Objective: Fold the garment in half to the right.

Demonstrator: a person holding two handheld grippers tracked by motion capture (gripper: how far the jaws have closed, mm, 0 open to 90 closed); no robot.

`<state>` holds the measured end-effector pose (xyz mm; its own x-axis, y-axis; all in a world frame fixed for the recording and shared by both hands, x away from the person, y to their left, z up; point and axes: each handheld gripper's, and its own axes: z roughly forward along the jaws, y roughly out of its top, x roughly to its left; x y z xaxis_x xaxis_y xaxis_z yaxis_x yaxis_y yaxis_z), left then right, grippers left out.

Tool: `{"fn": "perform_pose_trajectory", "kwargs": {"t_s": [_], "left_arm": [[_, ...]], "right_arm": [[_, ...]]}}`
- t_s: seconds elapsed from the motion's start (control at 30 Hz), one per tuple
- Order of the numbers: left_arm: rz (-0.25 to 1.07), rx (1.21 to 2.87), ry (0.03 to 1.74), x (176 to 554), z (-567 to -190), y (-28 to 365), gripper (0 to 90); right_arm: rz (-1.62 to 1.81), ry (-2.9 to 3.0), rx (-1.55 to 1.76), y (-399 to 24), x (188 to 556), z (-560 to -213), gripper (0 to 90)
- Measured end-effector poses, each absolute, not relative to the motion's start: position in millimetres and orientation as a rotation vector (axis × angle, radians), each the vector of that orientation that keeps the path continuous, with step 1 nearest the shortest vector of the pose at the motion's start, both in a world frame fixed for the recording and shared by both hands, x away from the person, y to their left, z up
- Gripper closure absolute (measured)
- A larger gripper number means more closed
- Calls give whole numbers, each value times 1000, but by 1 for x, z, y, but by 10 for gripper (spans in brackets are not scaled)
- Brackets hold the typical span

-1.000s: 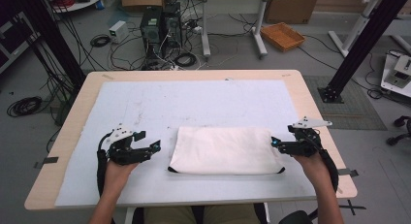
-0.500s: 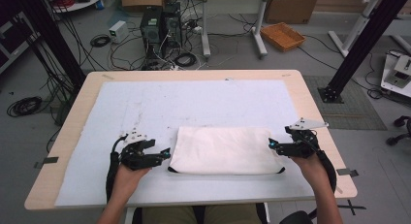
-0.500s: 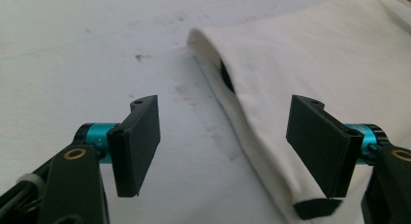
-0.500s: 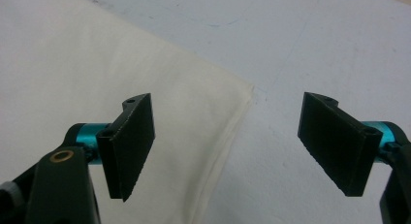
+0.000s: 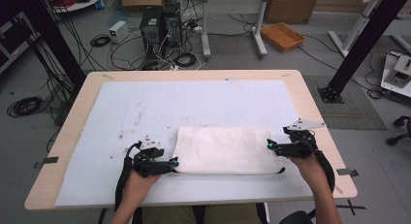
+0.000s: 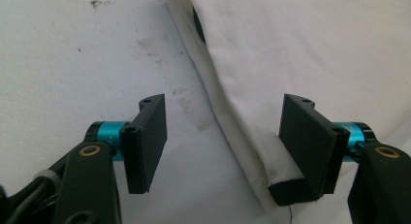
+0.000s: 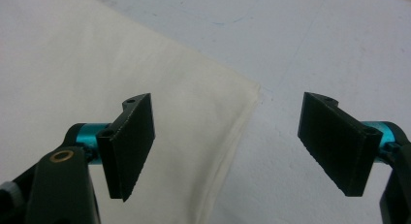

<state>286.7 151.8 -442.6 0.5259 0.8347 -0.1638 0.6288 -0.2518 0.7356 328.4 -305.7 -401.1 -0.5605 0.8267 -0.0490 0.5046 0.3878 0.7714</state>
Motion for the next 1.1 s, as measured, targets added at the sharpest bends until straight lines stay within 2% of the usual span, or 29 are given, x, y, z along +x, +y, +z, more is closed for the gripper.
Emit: {"fn": "perform_pose_trajectory", "kwargs": {"t_s": [0.27,0.53,0.63,0.8,0.87,0.93,1.1], "left_arm": [[383,2015,1180,281,-445,146,535],[400,2034,1144,277,-446,144,625],[398,2020,1152,276,-447,145,645],[369,1972,1182,270,-448,144,733],[358,1963,1186,270,-449,145,762],[326,1959,1184,269,-449,145,827],[309,1964,1183,269,-448,146,855]], "right_arm": [[1006,2237,1134,-301,329,-403,205],[1022,2246,1057,-286,325,-396,205],[1042,2265,986,-271,322,-389,205],[1089,2295,898,-241,324,-378,199],[1115,2311,870,-228,330,-376,198],[1110,2342,844,-213,339,-375,198],[1118,2421,785,-174,360,-372,199]]}}
